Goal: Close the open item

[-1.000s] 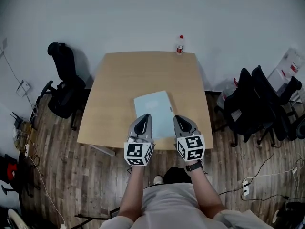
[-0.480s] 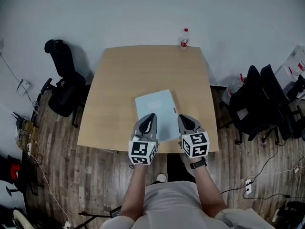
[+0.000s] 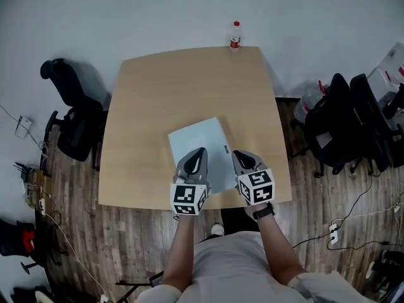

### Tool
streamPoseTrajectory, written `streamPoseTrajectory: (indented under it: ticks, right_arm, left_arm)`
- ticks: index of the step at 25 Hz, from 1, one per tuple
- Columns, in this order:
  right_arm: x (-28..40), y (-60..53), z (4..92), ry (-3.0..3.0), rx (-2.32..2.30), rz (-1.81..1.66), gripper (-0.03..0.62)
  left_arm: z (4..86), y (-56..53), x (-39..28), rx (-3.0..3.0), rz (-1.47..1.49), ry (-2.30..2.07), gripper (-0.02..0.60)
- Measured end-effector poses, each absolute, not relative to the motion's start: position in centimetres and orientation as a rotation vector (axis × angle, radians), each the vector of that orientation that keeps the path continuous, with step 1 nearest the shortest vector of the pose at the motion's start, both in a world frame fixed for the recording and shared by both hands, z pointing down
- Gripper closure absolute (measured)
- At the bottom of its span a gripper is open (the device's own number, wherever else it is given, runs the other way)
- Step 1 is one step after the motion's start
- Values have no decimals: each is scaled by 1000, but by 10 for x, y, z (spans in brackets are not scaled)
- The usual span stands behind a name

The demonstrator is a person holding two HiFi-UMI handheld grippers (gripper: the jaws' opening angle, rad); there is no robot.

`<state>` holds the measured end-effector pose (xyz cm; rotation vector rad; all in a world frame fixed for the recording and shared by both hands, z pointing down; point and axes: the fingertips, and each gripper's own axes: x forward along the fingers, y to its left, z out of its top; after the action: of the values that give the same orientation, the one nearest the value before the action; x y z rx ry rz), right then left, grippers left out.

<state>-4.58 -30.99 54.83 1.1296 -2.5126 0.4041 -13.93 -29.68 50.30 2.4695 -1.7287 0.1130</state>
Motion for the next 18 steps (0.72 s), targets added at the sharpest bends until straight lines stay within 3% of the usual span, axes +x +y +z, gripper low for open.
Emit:
streamPoseTrajectory:
  ticks: [18]
  right_arm:
    - [-52, -337, 643, -2366, 913, 724, 578]
  left_arm:
    - [581, -355, -133, 2406, 320, -1555, 572]
